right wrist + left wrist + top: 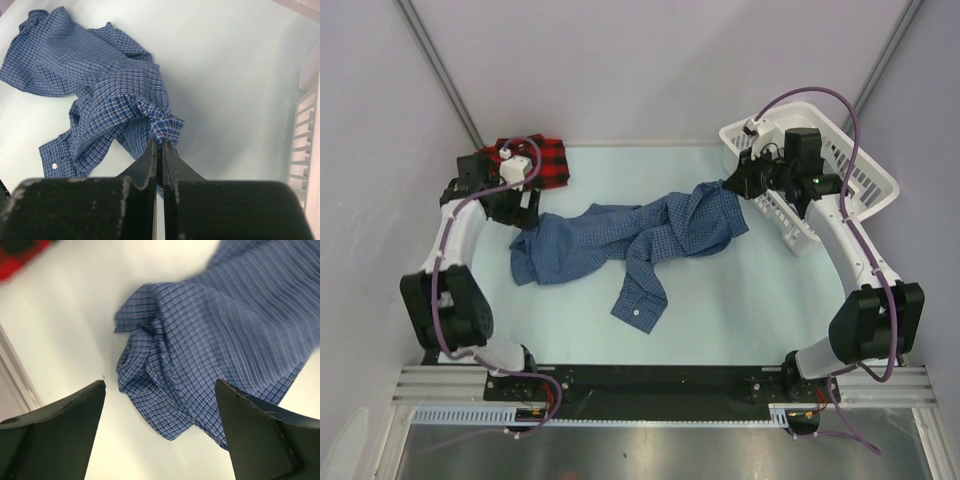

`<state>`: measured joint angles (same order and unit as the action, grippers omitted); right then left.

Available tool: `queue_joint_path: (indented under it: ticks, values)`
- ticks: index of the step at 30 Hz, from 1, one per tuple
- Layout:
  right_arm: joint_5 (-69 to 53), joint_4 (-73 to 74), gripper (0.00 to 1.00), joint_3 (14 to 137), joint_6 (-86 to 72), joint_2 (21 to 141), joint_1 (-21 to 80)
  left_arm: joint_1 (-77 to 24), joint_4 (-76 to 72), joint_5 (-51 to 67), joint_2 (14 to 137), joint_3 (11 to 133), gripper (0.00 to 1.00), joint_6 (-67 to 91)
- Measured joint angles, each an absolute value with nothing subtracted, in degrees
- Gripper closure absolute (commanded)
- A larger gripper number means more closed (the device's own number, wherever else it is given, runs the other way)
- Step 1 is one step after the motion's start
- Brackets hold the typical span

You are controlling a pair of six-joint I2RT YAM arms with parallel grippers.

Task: Fold and stack the long sleeve shirts
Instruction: Flatten the shirt out

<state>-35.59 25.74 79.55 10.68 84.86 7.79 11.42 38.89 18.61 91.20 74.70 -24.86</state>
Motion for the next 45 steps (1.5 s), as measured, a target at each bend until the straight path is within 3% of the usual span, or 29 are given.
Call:
queue_joint_path:
  ticks: [4, 10, 15, 20, 23, 24, 25, 26, 27, 30, 34, 37, 41, 45]
  values:
    - [-34.70, 24.10, 1.00, 79.37, 9.28, 85.08, 8.21, 3.55, 40.25, 21.28, 79.96, 68.42, 0.02, -30.22]
    - [-33.21, 21.71, 1.00, 79.18, 7.49, 86.02, 8.29, -24.71, 37.47, 24.01, 69.47, 57.28, 0.00, -34.00]
    - [-31.94, 21.71, 1.00, 78.98, 7.57, 87.72, 8.05, -40.34, 31.64, 20.80, 75.00, 49.06, 0.01, -36.49]
    - [-31.88, 22.44, 1.00, 77.41, 8.62, 87.66, 6.46, -46.15, 22.72, 16.05, 85.10, 47.16, 0.04, -37.69]
    - [-31.90, 22.79, 1.00, 74.83, 9.28, 87.07, 4.89, -46.52, 19.90, 14.44, 89.58, 47.18, 0.21, -38.37]
    - [-31.90, 22.90, 1.00, 74.11, 9.43, 86.87, 4.56, -46.54, 19.75, 14.46, 90.02, 47.57, 0.50, -38.79]
    - [-31.90, 22.94, 0.99, 72.97, 9.80, 86.48, 4.12, -46.61, 19.38, 14.13, 90.35, 47.79, 0.69, -39.18]
    - [-31.90, 23.03, 0.96, 72.25, 10.11, 86.19, 3.84, -46.70, 19.59, 14.06, 90.80, 48.14, 0.89, -39.29]
    - [-31.90, 23.14, 0.93, 71.37, 10.44, 85.78, 3.57, -46.85, 19.70, 13.82, 91.33, 48.40, 1.00, -39.81]
    - [-32.05, 23.88, 0.81, 69.32, 12.14, 84.44, 3.25, -46.54, 22.59, 13.98, 91.61, 50.28, 1.00, -39.97]
    - [-33.17, 25.15, 0.28, 68.16, 15.55, 83.07, 2.33, -40.18, 33.41, 20.51, 89.06, 59.42, 1.00, -35.35]
    - [-33.98, 25.34, 0.16, 68.14, 18.04, 82.17, 1.30, -33.28, 36.23, 25.02, 85.38, 72.18, 1.00, -29.36]
    - [-35.05, 24.45, 0.09, 68.14, 21.71, 81.65, 1.34, -26.41, 35.05, 28.38, 81.84, 89.41, 1.00, -21.89]
    - [-36.97, 22.52, 0.02, 68.14, 23.62, 81.62, 3.16, -23.29, 32.49, 29.39, 80.58, 98.21, 1.00, -14.61]
